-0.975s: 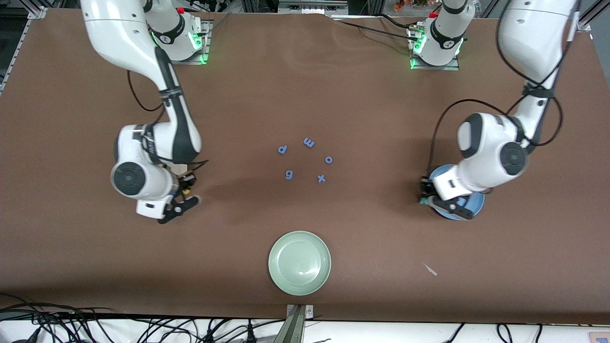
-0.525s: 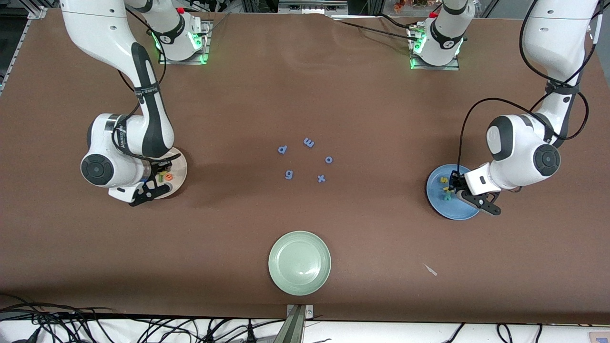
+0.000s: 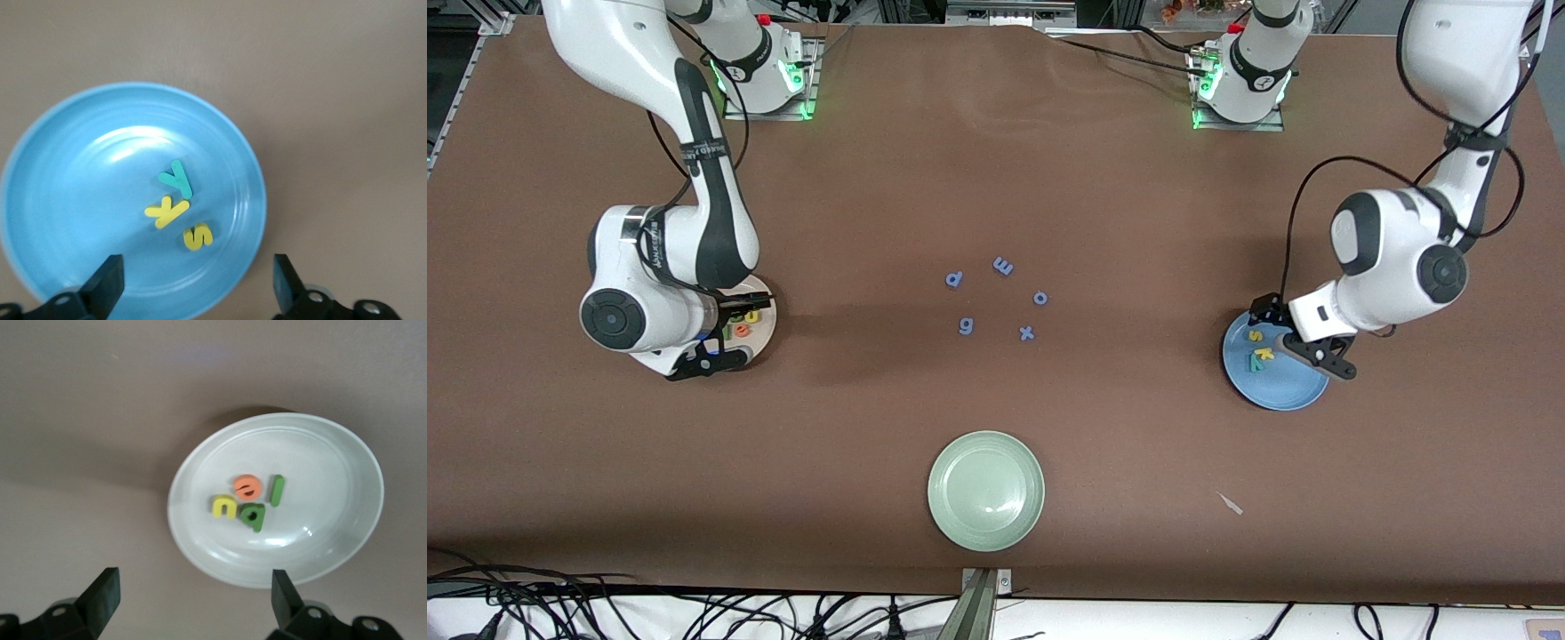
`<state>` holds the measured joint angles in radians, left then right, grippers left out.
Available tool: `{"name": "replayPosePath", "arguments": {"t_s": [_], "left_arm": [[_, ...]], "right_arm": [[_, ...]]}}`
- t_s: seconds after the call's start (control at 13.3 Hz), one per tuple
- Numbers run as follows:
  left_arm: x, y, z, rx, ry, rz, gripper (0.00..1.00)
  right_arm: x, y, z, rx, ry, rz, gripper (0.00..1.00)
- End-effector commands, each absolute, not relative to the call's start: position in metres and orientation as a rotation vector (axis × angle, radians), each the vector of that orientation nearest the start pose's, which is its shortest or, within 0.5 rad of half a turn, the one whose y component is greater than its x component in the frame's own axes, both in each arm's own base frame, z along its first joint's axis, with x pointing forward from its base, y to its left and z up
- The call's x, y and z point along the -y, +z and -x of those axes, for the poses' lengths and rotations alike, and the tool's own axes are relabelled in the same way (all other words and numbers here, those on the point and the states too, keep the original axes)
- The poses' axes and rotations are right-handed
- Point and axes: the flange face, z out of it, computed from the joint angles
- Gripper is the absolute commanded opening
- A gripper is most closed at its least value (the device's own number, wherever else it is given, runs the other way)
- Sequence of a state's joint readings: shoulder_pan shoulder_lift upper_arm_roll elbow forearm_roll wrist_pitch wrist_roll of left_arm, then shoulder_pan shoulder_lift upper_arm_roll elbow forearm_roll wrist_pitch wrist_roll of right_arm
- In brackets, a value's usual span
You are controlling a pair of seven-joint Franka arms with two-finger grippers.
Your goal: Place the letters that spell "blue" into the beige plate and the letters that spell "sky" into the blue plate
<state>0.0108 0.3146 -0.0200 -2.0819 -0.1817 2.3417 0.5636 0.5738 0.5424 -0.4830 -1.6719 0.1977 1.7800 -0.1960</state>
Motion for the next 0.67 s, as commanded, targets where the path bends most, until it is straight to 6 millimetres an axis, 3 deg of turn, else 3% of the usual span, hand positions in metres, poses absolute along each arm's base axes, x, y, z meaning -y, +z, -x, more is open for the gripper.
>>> {"name": "replayPosePath", "arguments": {"t_s": [0.0,0.22,0.45,0.6], "left_arm": [[0.017,0.356,-0.553,-0.746,-0.093,3.168,1.0],[0.02,0.438,-0.526,-0.655,-0.06,3.155,1.0],[0.038,0.525,-0.51,-0.561,0.013,3.094,1.0],[0.04,0.59,-0.509,-0.441,0.088,3.084,1.0]], "right_arm": [[-0.116,0.341,-0.628,0.27,0.639,3.104,1.0],[-0.125,0.391,-0.63,0.273,0.634,3.107,1.0],[-0.105,0.456,-0.603,0.164,0.506,3.091,1.0],[-0.087,0.483,-0.586,0.164,0.469,3.101,1.0]]}}
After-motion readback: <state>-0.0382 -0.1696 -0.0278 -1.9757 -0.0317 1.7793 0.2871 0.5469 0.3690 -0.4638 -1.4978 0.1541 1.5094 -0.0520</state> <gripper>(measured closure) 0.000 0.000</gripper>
